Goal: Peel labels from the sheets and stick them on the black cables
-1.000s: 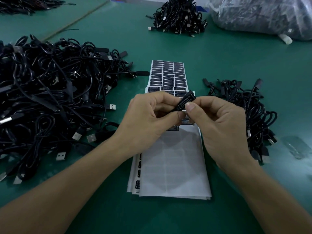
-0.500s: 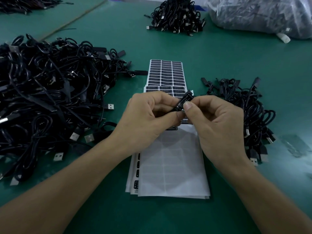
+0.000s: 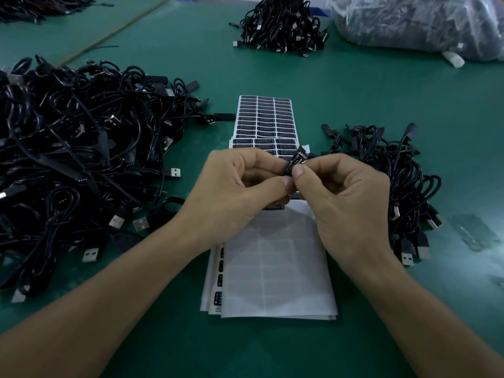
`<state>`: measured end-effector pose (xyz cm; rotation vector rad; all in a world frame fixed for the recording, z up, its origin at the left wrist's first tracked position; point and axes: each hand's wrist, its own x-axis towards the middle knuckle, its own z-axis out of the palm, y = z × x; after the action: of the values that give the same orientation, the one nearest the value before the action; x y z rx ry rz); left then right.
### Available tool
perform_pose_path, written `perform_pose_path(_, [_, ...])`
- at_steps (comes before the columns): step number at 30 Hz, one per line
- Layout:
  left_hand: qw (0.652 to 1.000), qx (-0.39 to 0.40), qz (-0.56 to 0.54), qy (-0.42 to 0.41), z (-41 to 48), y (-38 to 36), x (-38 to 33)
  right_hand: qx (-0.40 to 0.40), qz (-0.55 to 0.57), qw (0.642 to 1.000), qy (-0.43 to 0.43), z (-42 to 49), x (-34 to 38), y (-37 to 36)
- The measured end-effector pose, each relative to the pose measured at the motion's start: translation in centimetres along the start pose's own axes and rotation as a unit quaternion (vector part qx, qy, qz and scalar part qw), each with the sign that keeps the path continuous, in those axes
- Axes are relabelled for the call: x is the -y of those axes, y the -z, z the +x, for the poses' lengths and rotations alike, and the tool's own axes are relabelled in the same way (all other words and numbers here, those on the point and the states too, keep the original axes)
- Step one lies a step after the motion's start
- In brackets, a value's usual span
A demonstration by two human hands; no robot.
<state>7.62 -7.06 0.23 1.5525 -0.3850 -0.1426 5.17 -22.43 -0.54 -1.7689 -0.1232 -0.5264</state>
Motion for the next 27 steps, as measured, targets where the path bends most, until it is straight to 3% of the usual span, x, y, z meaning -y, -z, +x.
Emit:
perform_pose_path(17, [0.999, -0.035, -0.016, 0.016, 0.11, -0.88, 0.16, -0.021, 0.004, 1.0, -0.014, -0.18, 0.55, -0.24])
perform_pose_path(27, [0.999, -0.018, -0.029, 0.017, 0.12, -0.59, -0.03, -0.021, 0.014, 0.999, -0.03, 0.0, 0.56, -0.29])
